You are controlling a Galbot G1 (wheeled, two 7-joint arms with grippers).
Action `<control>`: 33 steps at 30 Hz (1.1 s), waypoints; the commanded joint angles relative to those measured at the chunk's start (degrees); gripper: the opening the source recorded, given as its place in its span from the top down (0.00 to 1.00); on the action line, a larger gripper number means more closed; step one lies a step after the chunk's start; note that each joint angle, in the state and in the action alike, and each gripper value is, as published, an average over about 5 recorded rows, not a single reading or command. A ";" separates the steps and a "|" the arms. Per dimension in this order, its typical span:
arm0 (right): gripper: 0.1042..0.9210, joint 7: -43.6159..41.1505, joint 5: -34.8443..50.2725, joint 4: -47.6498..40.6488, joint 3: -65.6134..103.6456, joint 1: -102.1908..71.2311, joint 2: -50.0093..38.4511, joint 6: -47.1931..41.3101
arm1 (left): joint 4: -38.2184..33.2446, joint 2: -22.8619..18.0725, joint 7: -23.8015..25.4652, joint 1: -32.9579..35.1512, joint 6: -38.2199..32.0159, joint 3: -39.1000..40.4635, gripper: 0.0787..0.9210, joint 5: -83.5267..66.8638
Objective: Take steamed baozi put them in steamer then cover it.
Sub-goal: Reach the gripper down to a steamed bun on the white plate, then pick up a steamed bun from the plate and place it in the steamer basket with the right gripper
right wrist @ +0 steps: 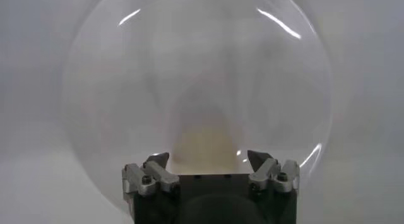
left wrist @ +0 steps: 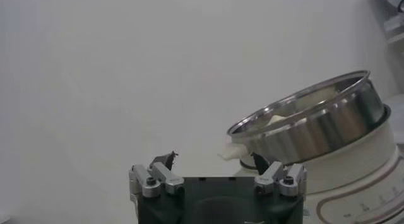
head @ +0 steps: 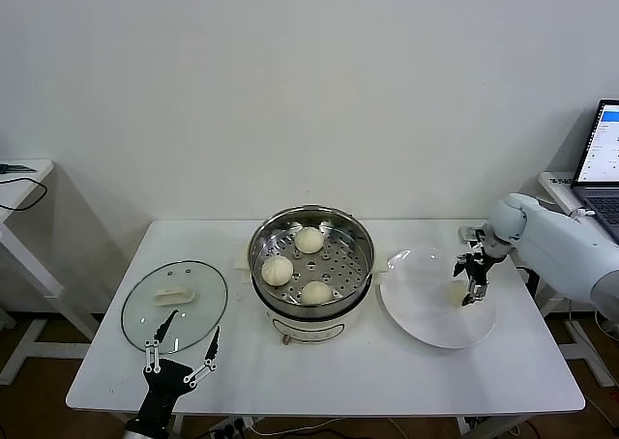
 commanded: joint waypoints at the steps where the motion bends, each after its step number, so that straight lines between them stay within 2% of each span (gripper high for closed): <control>1: 0.14 0.79 -1.05 -1.64 0.65 -1.48 1.24 -0.28 | 0.05 -0.05 -0.04 0.12 -0.10 -0.15 0.12 -0.01; 9: 0.30 0.73 -1.27 -0.16 0.58 -0.42 0.36 -0.36 | 0.10 -0.11 -0.07 0.03 -0.11 -0.40 0.12 -0.09; 15: 0.35 -1.89 1.39 6.06 -1.78 5.92 -1.37 -0.79 | 0.01 0.04 -0.07 -0.34 0.03 -0.42 0.12 -0.32; 20: 0.36 -8.42 6.91 13.91 -9.38 17.92 -0.94 -1.03 | -0.27 0.27 -0.07 -0.85 0.30 -0.31 0.12 -0.48; 23: 0.36 -10.74 13.12 16.94 -14.91 26.65 1.36 -1.69 | -0.41 0.35 -0.07 -1.04 0.36 -0.16 0.12 -0.48; 28: 0.36 -11.30 23.56 23.66 -21.40 36.79 6.29 -5.14 | -0.41 0.53 -0.07 -1.21 0.23 0.33 0.12 -0.46; 33: 0.35 -10.04 29.47 27.45 -25.99 41.82 13.32 -7.74 | -0.54 0.71 -0.07 -1.77 0.17 1.01 0.12 -0.47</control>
